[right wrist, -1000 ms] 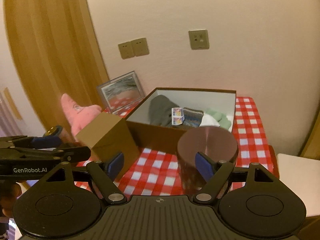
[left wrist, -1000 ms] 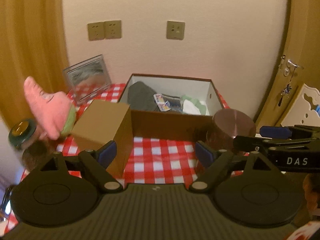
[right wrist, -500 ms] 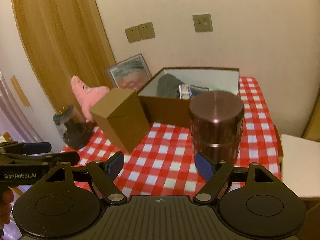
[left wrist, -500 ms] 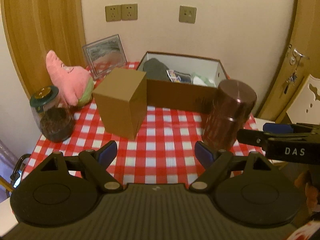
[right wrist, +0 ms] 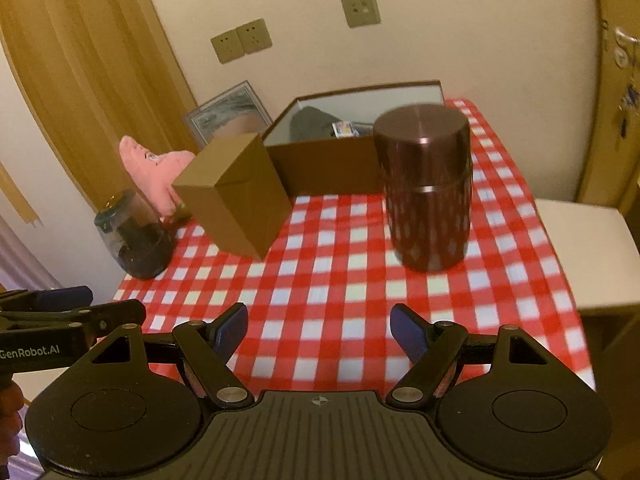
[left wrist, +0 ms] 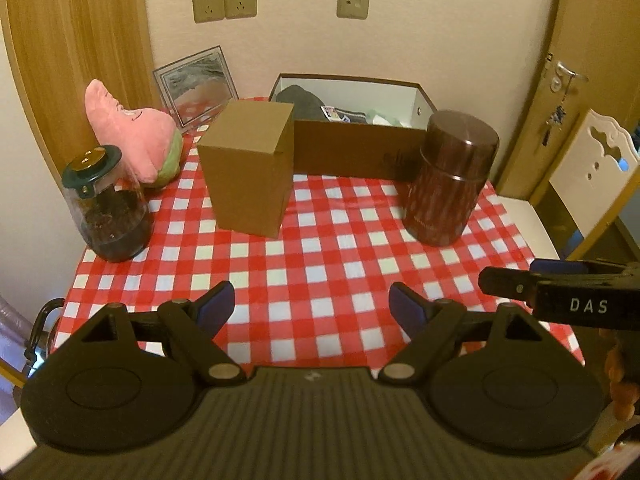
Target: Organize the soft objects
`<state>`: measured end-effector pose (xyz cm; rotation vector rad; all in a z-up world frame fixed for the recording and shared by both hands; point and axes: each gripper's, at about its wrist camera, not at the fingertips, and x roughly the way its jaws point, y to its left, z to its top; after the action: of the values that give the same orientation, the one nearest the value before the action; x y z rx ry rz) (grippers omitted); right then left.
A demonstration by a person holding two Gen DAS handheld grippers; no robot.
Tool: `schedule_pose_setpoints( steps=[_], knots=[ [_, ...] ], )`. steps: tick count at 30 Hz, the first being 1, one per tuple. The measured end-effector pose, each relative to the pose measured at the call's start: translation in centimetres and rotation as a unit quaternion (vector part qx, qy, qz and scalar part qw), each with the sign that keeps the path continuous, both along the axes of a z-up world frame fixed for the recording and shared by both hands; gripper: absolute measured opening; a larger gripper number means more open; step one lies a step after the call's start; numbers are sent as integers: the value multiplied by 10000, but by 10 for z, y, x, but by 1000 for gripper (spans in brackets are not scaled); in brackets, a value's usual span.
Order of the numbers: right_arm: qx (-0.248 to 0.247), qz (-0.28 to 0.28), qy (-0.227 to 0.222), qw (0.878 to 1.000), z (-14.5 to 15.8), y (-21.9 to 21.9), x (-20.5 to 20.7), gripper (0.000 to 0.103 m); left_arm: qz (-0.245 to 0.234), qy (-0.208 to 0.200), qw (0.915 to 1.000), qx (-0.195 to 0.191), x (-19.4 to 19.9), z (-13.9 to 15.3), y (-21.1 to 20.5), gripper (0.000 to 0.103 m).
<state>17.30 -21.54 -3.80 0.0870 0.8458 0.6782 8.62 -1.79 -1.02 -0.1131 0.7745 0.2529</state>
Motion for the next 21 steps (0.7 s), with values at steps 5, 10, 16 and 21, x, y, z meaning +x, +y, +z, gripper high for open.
schedule_pose_setpoints(
  steps=[5, 10, 16, 21],
  knots=[
    [-29, -175, 31, 9998, -2, 7, -31, 78, -236, 9, 9997, -15, -21, -5, 8, 83],
    [-130, -255, 56, 9996, -5, 11, -56, 78, -293, 55, 9995, -88, -41, -9, 10, 83],
    [-287, -58, 66, 9995, -5, 12, -74, 78, -222, 84, 9996, -118, -57, -12, 6, 83],
    [-299, 147, 105, 9994, -5, 9, -81, 78, -147, 128, 9997, -125, -59, -12, -2, 83]
  ],
)
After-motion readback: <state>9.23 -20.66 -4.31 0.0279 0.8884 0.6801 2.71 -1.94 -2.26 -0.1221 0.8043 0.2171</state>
